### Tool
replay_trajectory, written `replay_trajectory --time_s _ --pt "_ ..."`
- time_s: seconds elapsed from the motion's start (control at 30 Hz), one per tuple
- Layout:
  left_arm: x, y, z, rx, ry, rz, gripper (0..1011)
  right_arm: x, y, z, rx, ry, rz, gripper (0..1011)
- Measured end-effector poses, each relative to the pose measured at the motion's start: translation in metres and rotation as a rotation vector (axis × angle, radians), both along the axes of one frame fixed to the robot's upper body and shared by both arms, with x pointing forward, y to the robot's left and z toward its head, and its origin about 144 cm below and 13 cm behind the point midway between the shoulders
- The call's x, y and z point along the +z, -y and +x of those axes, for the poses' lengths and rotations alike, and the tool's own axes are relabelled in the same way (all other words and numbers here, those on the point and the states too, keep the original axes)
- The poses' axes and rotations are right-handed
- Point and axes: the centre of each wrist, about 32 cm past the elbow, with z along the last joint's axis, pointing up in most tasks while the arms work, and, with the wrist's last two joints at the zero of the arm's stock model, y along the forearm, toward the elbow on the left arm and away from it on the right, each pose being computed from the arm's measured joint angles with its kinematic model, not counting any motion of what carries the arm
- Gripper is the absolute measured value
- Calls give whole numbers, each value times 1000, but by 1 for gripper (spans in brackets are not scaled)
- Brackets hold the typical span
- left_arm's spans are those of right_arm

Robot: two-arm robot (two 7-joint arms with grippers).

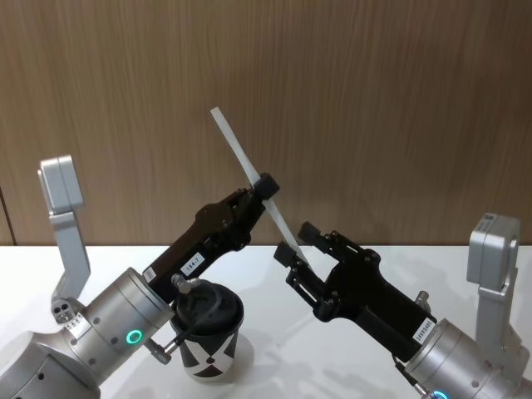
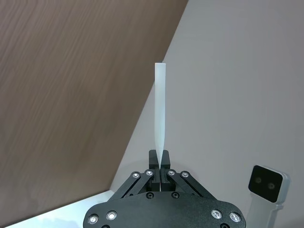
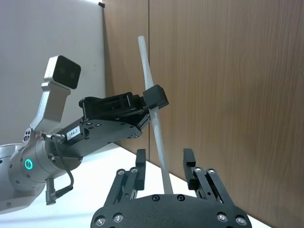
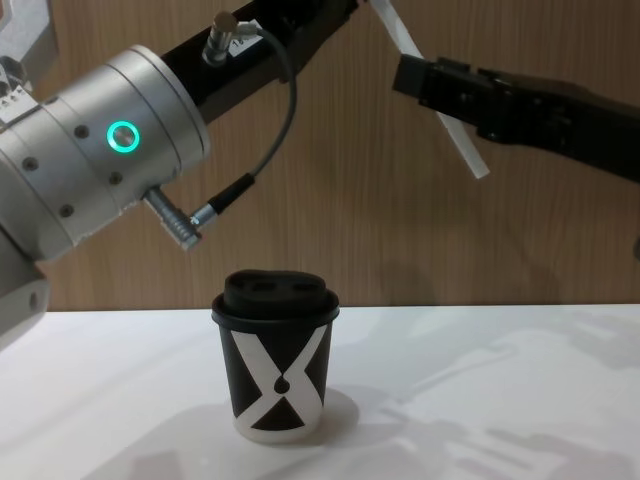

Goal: Pick up the straw with one hand, pass it to the other hand, and insert it into the cup.

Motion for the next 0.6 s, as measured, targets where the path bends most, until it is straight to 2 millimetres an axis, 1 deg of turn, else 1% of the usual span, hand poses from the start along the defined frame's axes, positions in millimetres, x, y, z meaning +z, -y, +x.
replay_trajectory --time_s 0.03,0.13,0.23,0.3,0.33,0.37,0.4,0.47,0.53,0.57,0.6 --pt "0 0 0 2 0 1 8 0 0 0 0 0 0 506" --pt "1 -3 0 14 1 12 8 0 0 0 0 0 0 586" --pt "2 -5 -1 24 3 22 8 0 0 0 0 1 0 704" --pt "2 -10 -2 41 5 39 8 0 0 0 0 1 0 739" --pt "3 -11 -2 47 5 45 7 0 0 0 0 1 0 782" --pt "3 -12 -2 51 4 49 8 0 0 0 0 1 0 793" --pt "3 -13 -2 56 5 53 7 0 0 0 0 1 0 856" --pt "4 -17 -3 72 5 68 8 0 0 0 0 1 0 889" --pt "4 -20 -4 83 5 79 7 0 0 0 0 1 0 951" --pt "5 -22 -5 94 4 89 8 0 0 0 0 1 0 951" --pt "5 -24 -5 101 4 97 8 0 0 0 0 1 0 980"
